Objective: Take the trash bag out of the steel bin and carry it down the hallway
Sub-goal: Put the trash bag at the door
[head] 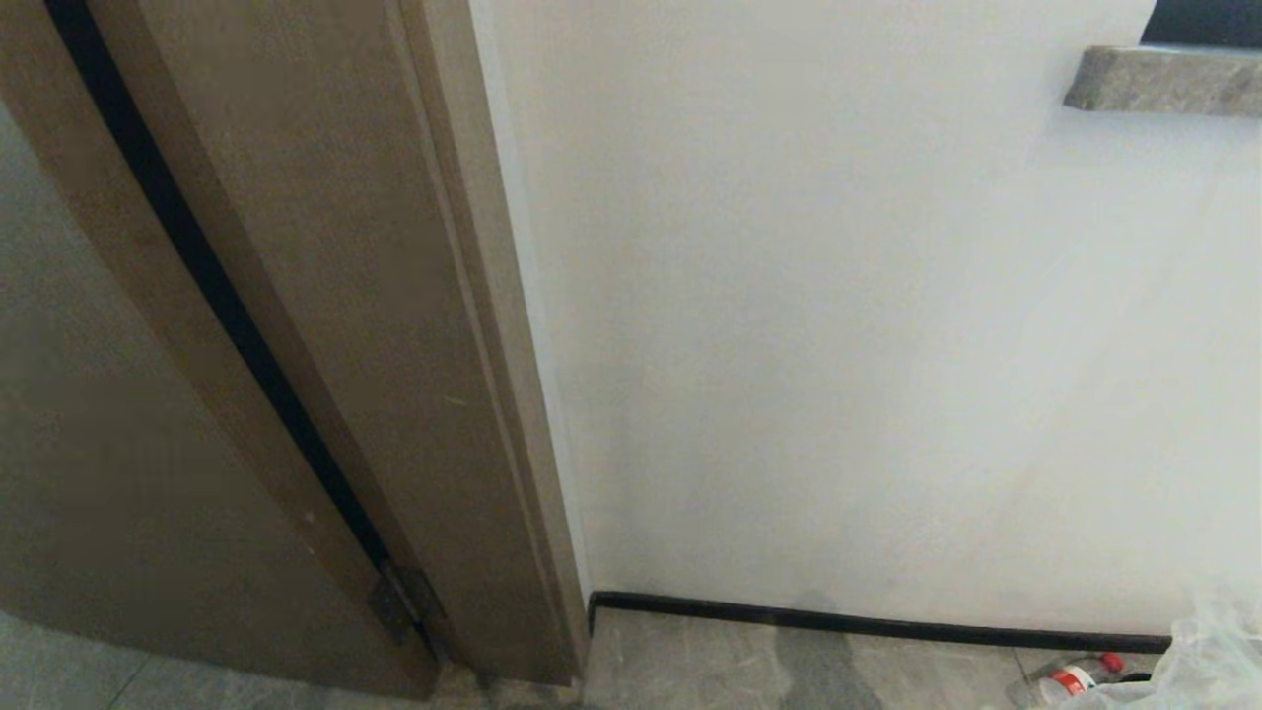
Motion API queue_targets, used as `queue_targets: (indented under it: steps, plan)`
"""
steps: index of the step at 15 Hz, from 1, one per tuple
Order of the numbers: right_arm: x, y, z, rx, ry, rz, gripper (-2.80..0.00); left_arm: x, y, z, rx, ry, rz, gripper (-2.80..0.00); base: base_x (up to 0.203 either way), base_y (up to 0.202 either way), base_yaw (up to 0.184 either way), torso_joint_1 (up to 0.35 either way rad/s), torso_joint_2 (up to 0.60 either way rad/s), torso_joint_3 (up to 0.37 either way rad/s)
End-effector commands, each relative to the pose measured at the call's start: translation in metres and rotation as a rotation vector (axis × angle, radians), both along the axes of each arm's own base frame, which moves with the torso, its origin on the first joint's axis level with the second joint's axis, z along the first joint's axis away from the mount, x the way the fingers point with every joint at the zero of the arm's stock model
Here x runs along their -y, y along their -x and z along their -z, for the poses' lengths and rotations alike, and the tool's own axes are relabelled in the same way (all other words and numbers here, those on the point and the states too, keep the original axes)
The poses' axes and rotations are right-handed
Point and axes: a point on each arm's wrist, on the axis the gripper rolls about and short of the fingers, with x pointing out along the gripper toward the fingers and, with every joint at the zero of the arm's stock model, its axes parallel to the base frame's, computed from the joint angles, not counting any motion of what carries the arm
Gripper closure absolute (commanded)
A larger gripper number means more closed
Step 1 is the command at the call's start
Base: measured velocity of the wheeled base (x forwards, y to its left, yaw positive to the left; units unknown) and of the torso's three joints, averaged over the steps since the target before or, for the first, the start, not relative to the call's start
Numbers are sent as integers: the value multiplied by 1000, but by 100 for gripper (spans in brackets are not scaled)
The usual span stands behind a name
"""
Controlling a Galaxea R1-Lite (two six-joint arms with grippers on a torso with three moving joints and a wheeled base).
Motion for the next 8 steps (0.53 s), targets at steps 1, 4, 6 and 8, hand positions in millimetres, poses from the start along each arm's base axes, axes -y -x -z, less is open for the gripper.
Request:
queue_targets:
  steps: [1, 4, 6, 8]
  plan:
    - [0, 0, 0, 1, 0, 2, 0, 0, 0, 0, 1, 0, 1, 0, 0, 0, 0, 0, 0, 0]
    - [0, 0, 0, 1, 0, 1, 0, 0, 0, 0, 1, 1, 1, 0, 0, 0, 0, 1, 2, -78]
    - [0, 0, 0, 1, 0, 1, 0, 0, 0, 0, 1, 1, 1, 0, 0, 0, 0, 3, 6, -171]
    - [0, 0, 0, 0, 1, 1, 0, 0, 0, 0, 1, 0, 1, 0, 0, 0, 0, 3, 4, -192]
